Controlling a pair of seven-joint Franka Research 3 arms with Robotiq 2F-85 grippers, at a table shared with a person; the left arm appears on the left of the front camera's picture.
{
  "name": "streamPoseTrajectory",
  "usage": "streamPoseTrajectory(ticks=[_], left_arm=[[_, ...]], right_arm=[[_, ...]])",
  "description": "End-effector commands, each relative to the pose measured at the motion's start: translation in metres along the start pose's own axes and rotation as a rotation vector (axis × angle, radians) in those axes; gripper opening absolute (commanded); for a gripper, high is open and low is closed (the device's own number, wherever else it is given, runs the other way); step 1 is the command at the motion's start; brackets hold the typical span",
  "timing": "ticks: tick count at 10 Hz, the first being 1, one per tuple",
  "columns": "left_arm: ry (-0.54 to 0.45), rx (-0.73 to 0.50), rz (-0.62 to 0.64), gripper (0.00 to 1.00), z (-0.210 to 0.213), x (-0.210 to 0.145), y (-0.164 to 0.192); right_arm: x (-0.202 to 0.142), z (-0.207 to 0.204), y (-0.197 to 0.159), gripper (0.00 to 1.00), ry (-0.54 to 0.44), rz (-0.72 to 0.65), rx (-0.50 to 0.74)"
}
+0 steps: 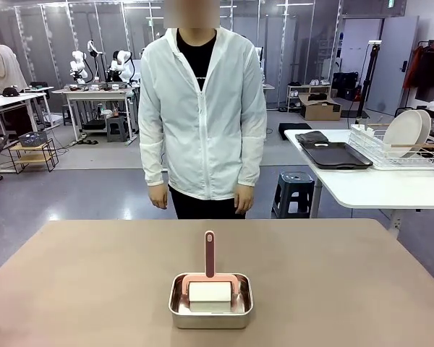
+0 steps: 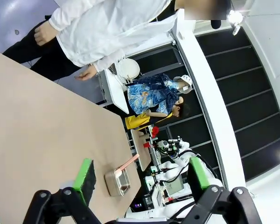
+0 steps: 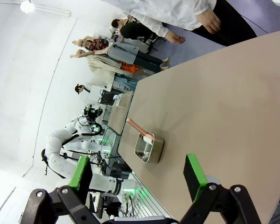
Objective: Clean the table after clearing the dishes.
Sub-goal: Place the Lint Roller back on top of the Airtight Container.
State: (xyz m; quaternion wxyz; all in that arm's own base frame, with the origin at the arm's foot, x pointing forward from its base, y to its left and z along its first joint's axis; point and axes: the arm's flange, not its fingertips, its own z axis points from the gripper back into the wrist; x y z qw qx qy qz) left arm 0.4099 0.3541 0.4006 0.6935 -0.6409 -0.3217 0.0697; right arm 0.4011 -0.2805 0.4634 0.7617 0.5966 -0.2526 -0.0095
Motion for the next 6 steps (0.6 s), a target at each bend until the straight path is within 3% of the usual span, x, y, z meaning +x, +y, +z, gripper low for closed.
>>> streamPoseTrajectory(ticks=[1, 6], left_arm=[[0.007, -0.009, -0.001, 1.00, 0.0023, -0.0020, -0.0017], [0.007, -0.009, -0.001, 1.00, 0.0023, -0.0020, -0.0017]], right_arm=[[-0.0032, -0.0005, 0.0026, 1.00, 0.000, 0.014, 0.008], [-0.0032, -0.0005, 0.0026, 1.00, 0.000, 0.014, 0.008]])
